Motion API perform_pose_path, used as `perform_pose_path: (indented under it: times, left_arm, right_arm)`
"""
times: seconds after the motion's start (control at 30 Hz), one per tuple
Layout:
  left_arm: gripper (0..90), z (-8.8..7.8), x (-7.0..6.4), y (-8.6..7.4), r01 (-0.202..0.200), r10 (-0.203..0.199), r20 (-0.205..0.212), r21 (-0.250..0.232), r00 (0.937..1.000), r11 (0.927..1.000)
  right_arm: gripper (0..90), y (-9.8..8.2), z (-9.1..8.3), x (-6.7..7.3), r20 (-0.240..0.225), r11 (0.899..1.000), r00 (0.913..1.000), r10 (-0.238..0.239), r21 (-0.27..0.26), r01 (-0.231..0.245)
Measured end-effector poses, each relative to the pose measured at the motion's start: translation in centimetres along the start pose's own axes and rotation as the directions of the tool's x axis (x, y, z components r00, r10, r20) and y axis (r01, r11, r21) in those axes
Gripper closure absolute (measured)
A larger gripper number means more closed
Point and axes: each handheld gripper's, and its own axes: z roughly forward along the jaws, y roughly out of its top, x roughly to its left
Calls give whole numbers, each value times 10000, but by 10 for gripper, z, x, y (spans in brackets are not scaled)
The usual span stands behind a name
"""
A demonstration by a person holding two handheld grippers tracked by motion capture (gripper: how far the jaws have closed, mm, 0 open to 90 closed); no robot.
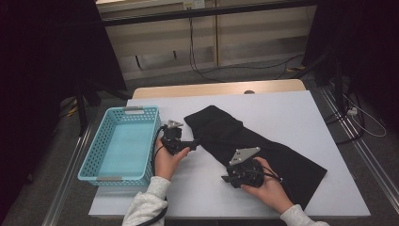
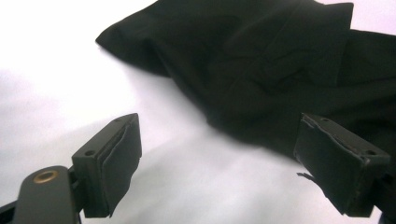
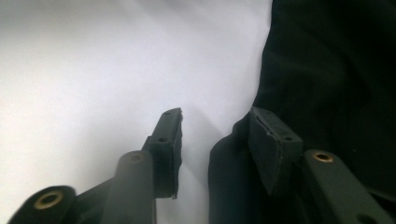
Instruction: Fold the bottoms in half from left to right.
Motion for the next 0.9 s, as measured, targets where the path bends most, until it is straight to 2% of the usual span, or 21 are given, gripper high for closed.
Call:
perform_pose_path:
  times: [0.03, 0.07, 0.1, 0.2, 0.3, 0.4, 0.5, 0.57, 0.6, 0.63, 0.67, 0.87, 0.9]
  left_arm:
    - [150, -2, 0, -1, -16, 16, 6, -69, 10000, 10000]
    - [150, -2, 0, -1, -16, 16, 6, -69, 10000, 10000]
    - [150, -4, -1, -1, -23, 23, 47, -152, 10000, 9999]
    - [150, -5, -1, -1, -15, 16, 64, -207, 10000, 9998]
    - [150, -5, -1, -1, 12, -11, 41, -243, 10000, 9997]
    - [150, -6, 0, 0, -33, 35, 96, -206, 9999, 9998]
    - [150, -5, 0, -1, 46, -44, 113, -215, 9999, 9998]
    - [150, -5, 1, -1, 40, -38, 91, -196, 10000, 9998]
    - [150, -5, 1, -1, 40, -38, 91, -196, 10000, 9998]
    - [150, -5, 2, -1, 29, -30, -33, -180, 10000, 9998]
    - [150, -5, 2, -1, 29, -30, -33, -180, 10000, 9998]
    - [149, -3, 5, -2, 267, -269, -98, -175, 9996, 9995]
    - [149, -3, 5, -2, 286, -287, -70, -162, 9996, 9995]
  right_arm:
    - [648, 0, 1, -1, 150, 10000, 9998, -91, 31, 91]
    - [648, 0, 1, -1, 150, 10000, 9998, -91, 31, 91]
    - [712, -1, 0, -5, 113, 10000, 9999, 6, -6, -6]
    - [762, -1, 0, -7, 95, 10000, 9999, 77, -13, -76]
    - [865, 0, -1, -10, 14, 9995, 9996, 270, 149, -270]
    - [878, -1, -3, -12, -143, 9985, 9985, 530, 166, -528]
    - [883, -3, -7, -12, -582, 9973, 9957, 724, 128, -718]
    - [884, -3, -10, -9, -943, 9974, 9930, 712, 149, -701]
    - [884, -3, -10, -9, -943, 9974, 9930, 712, 149, -701]
    - [884, -6, -12, -5, -1247, 9980, 9904, 600, 268, -570]
    - [884, -6, -12, -3, -1348, 9977, 9887, 650, 299, -615]
    - [882, -11, -17, 0, -1706, 9978, 9834, 624, 338, -574]
    - [877, -11, -17, 1, -1791, 9971, 9810, 747, 300, -704]
